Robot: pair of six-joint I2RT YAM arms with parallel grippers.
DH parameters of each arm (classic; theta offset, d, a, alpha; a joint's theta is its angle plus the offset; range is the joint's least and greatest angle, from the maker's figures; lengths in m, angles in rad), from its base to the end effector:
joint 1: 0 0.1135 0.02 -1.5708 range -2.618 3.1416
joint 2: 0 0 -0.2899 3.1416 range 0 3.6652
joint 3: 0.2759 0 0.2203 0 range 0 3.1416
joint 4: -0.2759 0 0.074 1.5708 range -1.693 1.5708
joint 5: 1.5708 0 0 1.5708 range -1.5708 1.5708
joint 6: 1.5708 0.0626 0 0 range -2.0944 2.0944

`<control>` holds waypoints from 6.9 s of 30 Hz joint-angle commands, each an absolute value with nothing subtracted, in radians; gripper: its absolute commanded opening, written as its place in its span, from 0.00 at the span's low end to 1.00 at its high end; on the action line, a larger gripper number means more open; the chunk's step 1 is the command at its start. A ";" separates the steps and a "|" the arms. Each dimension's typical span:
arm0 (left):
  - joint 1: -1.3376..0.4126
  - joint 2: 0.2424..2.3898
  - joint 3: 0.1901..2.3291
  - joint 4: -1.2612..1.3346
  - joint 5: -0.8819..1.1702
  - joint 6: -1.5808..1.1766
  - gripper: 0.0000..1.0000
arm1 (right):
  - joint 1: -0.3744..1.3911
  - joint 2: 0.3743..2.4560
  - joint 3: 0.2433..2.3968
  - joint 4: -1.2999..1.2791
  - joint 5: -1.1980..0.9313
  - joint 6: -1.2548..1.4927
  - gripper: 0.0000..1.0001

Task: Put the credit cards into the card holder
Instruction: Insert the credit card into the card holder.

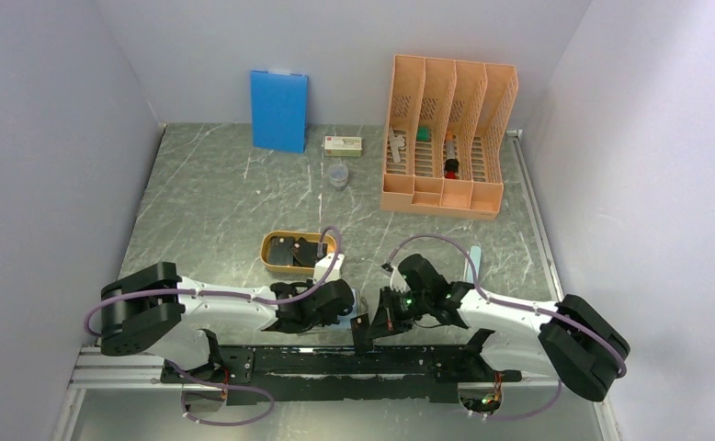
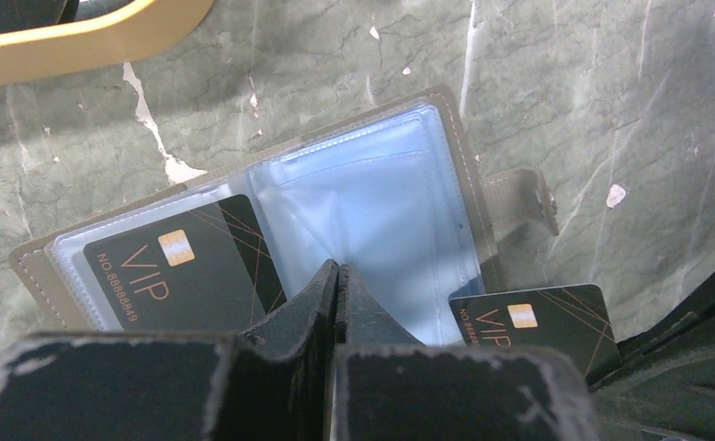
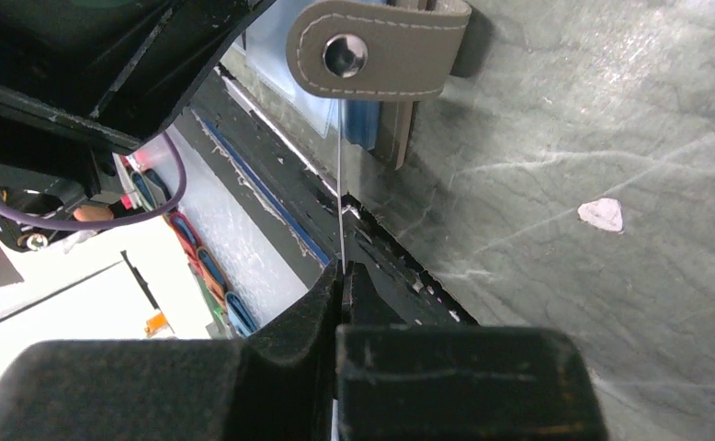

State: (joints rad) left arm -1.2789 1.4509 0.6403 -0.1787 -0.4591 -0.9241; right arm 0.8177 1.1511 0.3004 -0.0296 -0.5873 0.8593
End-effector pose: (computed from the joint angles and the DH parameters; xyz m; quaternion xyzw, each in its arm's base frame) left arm 0.0975 -0.2279 0.1803 0.1004 0.9298 -0.1504 0.3207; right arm 0.0890 0.1456 0.1612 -0.0792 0.9026 0.4230 0.0140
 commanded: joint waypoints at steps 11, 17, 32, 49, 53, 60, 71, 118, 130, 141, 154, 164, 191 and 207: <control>-1.275 1.408 0.603 -0.179 -0.445 -0.940 0.05 | 0.825 1.193 0.263 0.085 -0.626 0.934 0.00; -1.276 1.407 0.602 -0.168 -0.437 -0.933 0.05 | 0.826 1.244 0.267 0.149 -0.636 0.956 0.00; -1.275 1.339 0.696 -0.256 -0.413 -0.869 0.37 | 0.842 1.242 0.327 0.165 -0.618 0.951 0.00; -1.275 1.089 0.684 -0.485 -0.521 -0.939 0.47 | 0.883 1.430 0.465 0.266 -0.614 0.945 0.00; -1.275 1.063 0.659 -0.516 -0.549 -0.973 0.46 | 0.900 1.505 0.494 0.301 -0.612 0.954 0.00; -1.273 1.080 0.620 -0.519 -0.610 -1.000 0.43 | 0.924 1.544 0.544 0.274 -0.590 0.927 0.00; -1.224 1.175 0.536 -0.481 -0.646 -1.083 0.31 | 0.892 1.342 0.533 0.051 -0.451 0.862 0.00; -1.203 1.171 0.452 -0.433 -0.582 -1.094 0.29 | 0.877 1.611 0.482 0.426 -0.519 1.030 0.00; -1.203 1.174 0.436 -0.414 -0.561 -1.096 0.28 | 0.875 1.650 0.448 0.496 -0.483 1.099 0.00; -1.203 1.196 0.421 -0.378 -0.531 -1.104 0.27 | 0.878 1.645 0.405 0.549 -0.422 1.150 0.00; -1.203 1.206 0.415 -0.357 -0.508 -1.127 0.26 | 0.921 1.691 0.458 0.550 -0.426 1.146 0.00; -1.203 1.167 0.390 -0.341 -0.490 -1.150 0.26 | 0.942 1.640 0.503 0.457 -0.417 1.102 0.36; -1.203 1.099 0.333 -0.224 -0.413 -1.166 0.24 | 1.025 1.704 0.737 0.170 -0.339 0.937 0.49; -1.200 0.942 0.366 -0.443 -0.534 -1.195 0.26 | 1.028 1.599 0.791 -0.037 -0.263 0.847 0.56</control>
State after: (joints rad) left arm -1.1976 0.9703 0.3561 -0.3843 -0.5228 -1.1774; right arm 1.0241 1.6260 0.7799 0.0051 -0.2970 0.8711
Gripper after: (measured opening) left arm 0.261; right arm 0.553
